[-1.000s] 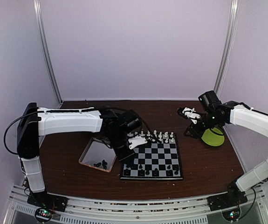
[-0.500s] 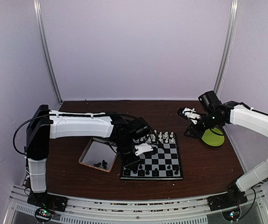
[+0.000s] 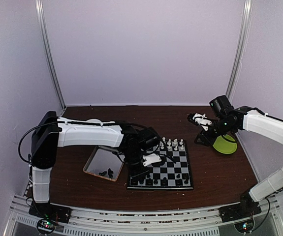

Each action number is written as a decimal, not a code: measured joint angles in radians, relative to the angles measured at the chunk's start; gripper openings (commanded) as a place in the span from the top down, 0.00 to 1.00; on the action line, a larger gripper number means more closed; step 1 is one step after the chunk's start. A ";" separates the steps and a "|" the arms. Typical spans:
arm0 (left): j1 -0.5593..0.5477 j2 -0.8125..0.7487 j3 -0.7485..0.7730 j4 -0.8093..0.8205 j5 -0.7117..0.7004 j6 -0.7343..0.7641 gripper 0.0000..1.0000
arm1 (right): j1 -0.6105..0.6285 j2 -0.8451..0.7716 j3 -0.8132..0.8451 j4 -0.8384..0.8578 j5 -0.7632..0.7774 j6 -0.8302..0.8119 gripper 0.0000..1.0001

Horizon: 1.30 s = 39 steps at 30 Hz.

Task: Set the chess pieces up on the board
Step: Place the knight at g8.

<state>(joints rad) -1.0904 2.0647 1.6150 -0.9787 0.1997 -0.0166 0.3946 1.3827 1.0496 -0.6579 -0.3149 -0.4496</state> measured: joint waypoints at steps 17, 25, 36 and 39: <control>0.000 0.021 0.014 -0.003 -0.016 0.000 0.92 | 0.000 0.011 0.006 -0.005 -0.005 0.000 0.59; 0.000 0.023 0.016 -0.003 -0.023 0.000 0.82 | 0.000 0.015 0.006 -0.005 -0.007 0.000 0.59; -0.002 -0.006 0.044 -0.042 -0.059 0.000 0.74 | 0.000 0.019 0.006 -0.005 -0.010 0.000 0.59; 0.005 -0.084 0.043 -0.056 -0.094 0.000 0.71 | 0.000 0.024 0.007 -0.006 -0.015 0.000 0.59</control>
<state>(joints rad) -1.0859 1.9808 1.6585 -1.0351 0.1055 -0.0170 0.3946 1.4071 1.0565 -0.6640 -0.3298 -0.4496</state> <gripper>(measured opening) 0.265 0.412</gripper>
